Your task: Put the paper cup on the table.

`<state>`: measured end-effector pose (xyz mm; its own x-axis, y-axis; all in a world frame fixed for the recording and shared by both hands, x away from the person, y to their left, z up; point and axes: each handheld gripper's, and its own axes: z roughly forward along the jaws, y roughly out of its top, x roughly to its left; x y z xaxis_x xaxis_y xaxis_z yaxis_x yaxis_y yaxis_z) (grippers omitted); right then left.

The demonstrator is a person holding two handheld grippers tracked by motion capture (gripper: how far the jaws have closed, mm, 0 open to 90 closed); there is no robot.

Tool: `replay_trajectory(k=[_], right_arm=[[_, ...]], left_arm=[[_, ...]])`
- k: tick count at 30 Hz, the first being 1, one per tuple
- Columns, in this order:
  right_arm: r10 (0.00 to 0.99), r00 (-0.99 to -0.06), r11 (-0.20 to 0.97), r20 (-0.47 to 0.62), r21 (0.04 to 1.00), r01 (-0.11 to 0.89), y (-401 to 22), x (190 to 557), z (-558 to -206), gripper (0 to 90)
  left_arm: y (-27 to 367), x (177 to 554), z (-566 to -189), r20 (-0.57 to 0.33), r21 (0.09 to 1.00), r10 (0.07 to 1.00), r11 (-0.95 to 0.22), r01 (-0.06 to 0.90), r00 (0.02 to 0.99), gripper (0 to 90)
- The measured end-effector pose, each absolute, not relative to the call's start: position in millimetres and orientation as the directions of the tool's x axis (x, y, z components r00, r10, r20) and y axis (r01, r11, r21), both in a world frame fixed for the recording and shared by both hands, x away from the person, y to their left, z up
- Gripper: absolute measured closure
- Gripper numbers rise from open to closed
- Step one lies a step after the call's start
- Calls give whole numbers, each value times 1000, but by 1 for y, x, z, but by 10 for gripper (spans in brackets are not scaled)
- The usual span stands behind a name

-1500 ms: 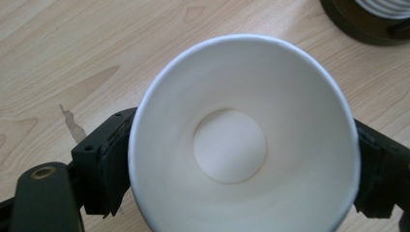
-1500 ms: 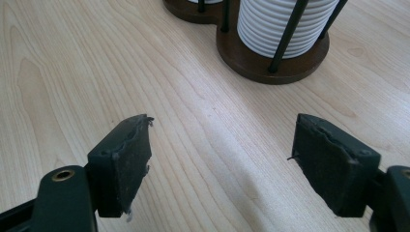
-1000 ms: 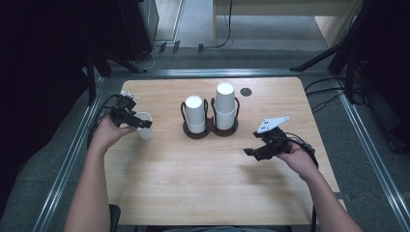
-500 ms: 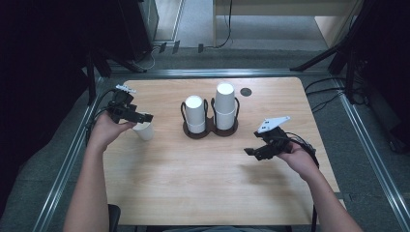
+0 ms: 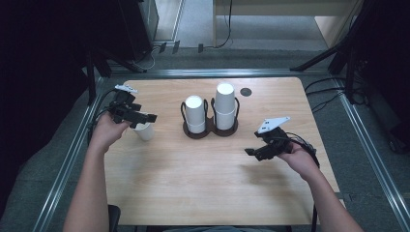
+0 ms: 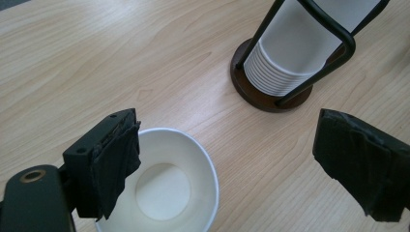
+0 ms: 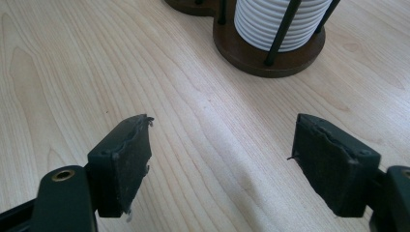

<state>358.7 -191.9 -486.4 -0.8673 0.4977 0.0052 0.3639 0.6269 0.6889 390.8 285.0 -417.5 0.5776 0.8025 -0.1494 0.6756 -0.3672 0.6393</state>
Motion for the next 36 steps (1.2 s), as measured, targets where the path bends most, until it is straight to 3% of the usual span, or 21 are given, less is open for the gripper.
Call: replay_trajectory(k=[20, 25, 36], right_arm=[[475, -880, 632, 3, 695, 343, -181, 364, -482, 218], [462, -887, 636, 1, 696, 332, -177, 366, -481, 218], [445, -895, 641, 4, 697, 322, -169, 369, -481, 218]], left_arm=[[253, 368, -427, -152, 648, 746, -420, 635, 648, 98], [246, 364, -430, -190, 659, 744, -386, 645, 640, 98], [229, 358, -445, -152, 657, 731, -428, 621, 665, 118]])
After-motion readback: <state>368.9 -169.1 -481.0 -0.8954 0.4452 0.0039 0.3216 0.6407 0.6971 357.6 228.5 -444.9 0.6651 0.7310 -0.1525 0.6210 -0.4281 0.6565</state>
